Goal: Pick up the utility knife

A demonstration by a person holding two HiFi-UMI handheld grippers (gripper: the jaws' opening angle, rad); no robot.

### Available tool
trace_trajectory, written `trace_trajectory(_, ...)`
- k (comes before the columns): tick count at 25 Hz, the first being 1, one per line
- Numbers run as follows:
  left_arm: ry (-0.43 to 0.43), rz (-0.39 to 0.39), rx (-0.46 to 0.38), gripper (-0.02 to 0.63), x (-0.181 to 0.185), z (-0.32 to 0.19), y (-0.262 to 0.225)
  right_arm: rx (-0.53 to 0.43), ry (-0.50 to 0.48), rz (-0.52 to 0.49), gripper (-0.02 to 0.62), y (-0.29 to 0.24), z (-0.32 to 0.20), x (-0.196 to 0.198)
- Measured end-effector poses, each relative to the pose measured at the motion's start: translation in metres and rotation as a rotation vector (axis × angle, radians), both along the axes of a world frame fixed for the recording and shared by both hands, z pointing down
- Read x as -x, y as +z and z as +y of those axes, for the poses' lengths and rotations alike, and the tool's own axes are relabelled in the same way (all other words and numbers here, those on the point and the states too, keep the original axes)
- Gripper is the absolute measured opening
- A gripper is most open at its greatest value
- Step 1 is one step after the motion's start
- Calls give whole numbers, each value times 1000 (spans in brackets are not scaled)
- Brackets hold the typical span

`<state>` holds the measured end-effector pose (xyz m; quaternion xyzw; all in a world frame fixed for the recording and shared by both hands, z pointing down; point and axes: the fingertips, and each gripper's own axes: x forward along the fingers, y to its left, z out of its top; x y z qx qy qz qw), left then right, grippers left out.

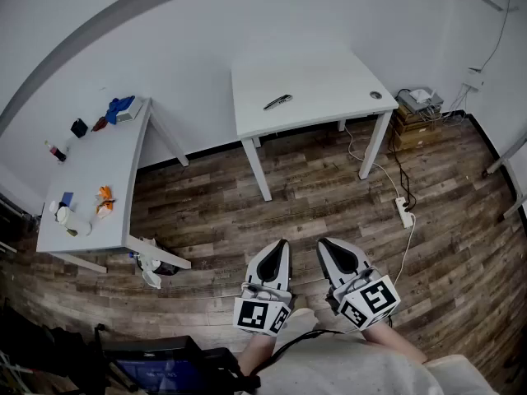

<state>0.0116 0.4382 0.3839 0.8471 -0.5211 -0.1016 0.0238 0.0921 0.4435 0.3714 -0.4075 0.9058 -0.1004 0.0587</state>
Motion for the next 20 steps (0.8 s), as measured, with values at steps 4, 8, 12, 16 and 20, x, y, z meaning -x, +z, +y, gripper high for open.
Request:
trace_trajectory(4, -11, 6, 10, 3, 22, -31, 2, 8, -6, 9, 8, 2, -30, 22)
trace_trajectory(8, -5, 4, 12, 3, 38, -57, 4, 21, 7, 13, 8, 5, -57, 35)
trace_trajectory(12, -1, -2, 8, 3, 50, -79, 3, 34, 26, 9, 8, 9, -82, 42)
trace_trajectory(16, 1, -2, 24, 3, 60, -91, 10, 38, 34, 5, 8, 10, -96, 50)
trace_trajectory(20, 7, 0, 35, 3, 63, -98, 14, 48, 52, -3, 8, 13, -106, 50)
